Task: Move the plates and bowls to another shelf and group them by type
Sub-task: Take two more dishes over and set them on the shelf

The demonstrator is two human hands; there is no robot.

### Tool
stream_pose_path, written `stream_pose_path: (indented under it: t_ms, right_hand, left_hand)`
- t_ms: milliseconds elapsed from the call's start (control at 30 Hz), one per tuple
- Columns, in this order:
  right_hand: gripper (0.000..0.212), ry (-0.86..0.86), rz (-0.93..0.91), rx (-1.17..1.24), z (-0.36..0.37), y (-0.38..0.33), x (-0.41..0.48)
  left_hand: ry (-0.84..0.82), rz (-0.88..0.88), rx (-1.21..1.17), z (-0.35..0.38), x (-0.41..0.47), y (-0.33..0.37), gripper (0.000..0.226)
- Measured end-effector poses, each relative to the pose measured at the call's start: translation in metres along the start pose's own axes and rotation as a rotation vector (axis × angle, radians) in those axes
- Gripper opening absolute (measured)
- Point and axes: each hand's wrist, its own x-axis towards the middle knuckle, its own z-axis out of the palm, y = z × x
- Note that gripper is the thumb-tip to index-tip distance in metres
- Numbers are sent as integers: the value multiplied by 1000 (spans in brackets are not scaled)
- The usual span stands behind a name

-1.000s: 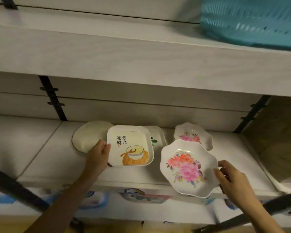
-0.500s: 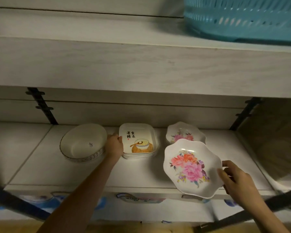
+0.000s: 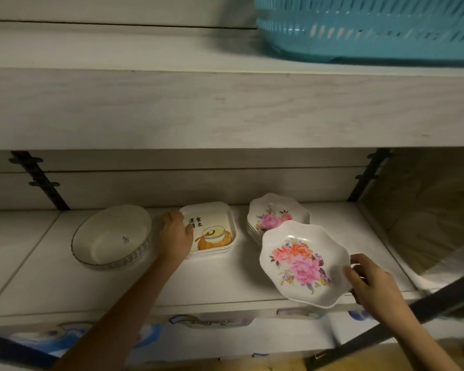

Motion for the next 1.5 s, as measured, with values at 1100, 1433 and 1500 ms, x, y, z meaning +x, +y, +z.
stream_pose_path:
  t_ms: [1100,1433,1500]
  right_hand:
    - [52,-32,-285,-409,14,-9,149]
    - [23,-166,-863,-448,30,-81,98]
    - [21,-200,-959,-429,42,-102,82]
  left_hand:
    - [110,-170,-115,-21,-90,13,18]
    - [104,-132,96,-59,-134,-13,17]
    - [139,-128,96,-73,-149,-21,16]
